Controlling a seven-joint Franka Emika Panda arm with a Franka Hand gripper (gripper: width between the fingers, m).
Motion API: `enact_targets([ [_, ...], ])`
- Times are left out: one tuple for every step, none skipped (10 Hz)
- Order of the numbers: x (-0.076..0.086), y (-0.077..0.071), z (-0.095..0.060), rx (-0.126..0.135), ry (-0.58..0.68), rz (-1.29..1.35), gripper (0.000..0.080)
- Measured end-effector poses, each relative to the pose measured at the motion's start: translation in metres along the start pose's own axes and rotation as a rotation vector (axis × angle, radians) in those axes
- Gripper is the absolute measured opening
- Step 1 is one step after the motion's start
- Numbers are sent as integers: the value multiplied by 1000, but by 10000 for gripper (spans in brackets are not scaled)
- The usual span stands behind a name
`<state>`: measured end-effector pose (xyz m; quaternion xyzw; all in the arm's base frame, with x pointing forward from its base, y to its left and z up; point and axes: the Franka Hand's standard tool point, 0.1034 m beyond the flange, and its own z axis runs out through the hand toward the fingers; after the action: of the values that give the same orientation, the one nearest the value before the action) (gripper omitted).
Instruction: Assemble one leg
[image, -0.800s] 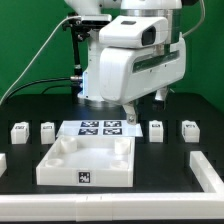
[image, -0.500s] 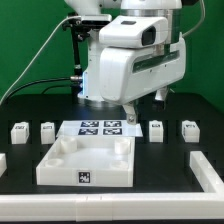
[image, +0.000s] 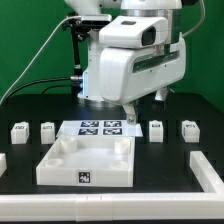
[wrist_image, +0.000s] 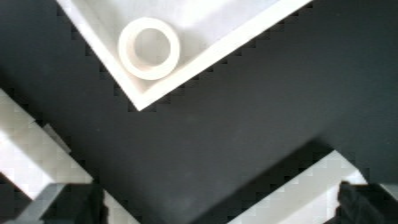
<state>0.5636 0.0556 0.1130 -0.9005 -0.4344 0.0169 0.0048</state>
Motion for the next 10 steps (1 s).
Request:
enact_targets([
  [-1, -1, 1, -4, 4, -28, 649],
  [-10, -9, 8, -10, 10, -92, 649],
  [-25, -19, 15, -15, 14, -181, 649],
  [-43, -29, 23, -14, 12, -286, 649],
  [-57, -34, 29, -8, 7, -373, 649],
  [-68, -37, 37, -7, 6, -438, 649],
  [-78, -40, 42, 8, -3, -441, 649],
  [-74, -39, 40, 2, 1, -434, 649],
  [-74, -38, 40, 1, 1, -434, 649],
  [-74, -38, 40, 2, 1, -433, 649],
])
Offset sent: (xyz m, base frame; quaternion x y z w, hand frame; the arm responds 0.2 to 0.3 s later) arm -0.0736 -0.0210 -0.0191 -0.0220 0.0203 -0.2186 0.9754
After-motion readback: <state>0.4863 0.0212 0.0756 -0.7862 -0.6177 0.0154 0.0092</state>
